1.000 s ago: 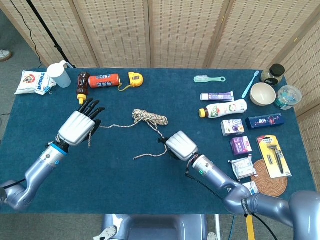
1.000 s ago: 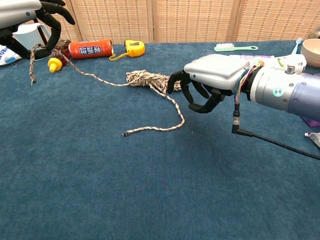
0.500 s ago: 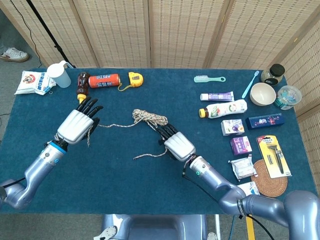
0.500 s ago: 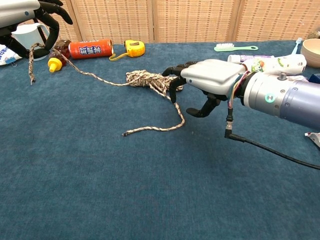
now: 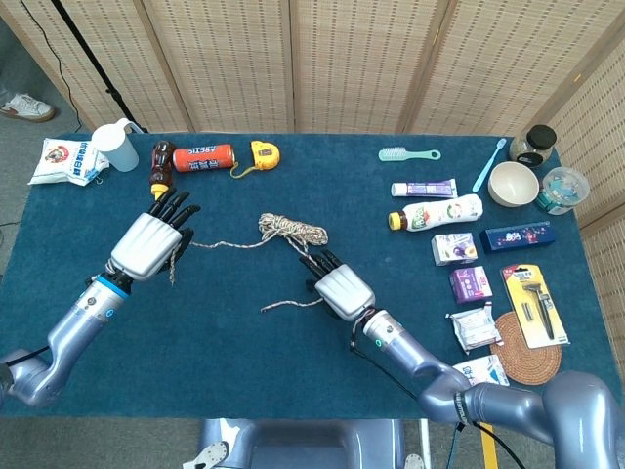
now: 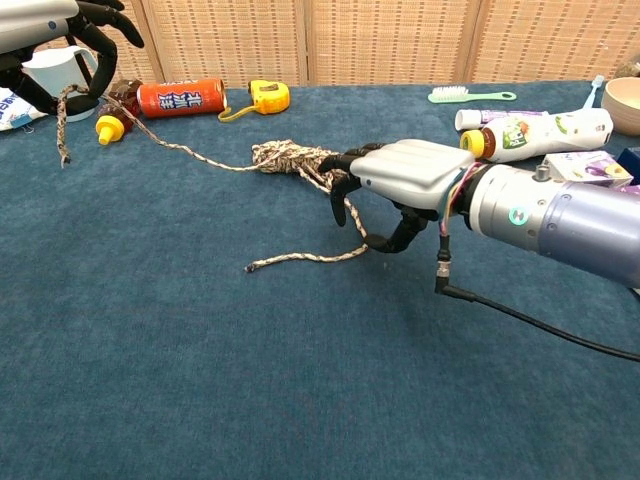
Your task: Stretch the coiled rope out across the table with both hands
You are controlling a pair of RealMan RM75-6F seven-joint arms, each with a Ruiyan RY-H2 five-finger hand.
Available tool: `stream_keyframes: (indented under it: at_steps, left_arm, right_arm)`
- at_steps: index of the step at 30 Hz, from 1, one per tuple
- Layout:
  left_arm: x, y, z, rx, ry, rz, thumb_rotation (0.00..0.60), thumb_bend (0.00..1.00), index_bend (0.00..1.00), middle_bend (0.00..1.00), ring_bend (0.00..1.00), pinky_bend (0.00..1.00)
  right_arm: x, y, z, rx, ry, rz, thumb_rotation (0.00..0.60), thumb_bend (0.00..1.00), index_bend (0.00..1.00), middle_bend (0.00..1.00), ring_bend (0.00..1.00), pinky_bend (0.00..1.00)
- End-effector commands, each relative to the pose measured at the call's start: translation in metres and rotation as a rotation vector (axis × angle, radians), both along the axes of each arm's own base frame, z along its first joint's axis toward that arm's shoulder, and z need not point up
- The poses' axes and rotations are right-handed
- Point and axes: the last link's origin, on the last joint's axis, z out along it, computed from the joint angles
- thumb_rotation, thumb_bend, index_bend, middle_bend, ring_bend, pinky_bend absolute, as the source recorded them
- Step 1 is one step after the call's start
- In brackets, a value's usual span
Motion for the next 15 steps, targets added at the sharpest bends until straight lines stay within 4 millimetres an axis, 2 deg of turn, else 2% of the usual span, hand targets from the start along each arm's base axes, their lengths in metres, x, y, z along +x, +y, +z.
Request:
stream_keyframes:
  at_steps: [1, 15]
  left_arm:
    - [0.000, 0.000, 0.001, 0.001, 0.000, 0.000, 0.600, 0.46, 0.77, 0.20, 0.00, 0.00]
    - [-0.005, 0.000, 0.004, 0.006, 0.002, 0.011, 0.600, 0.46, 0.77, 0.20, 0.00, 0.00]
  right_arm:
    - [0.000, -0.001, -0.003, -0.009, 0.000, -0.003, 0.600, 0.44, 0.38, 0.05, 0.00, 0.00]
    - [-0.009, -0.005, -0.020, -0.016, 0.031, -0.017, 0.600, 0.44, 0.45, 0.10, 0.00, 0.00]
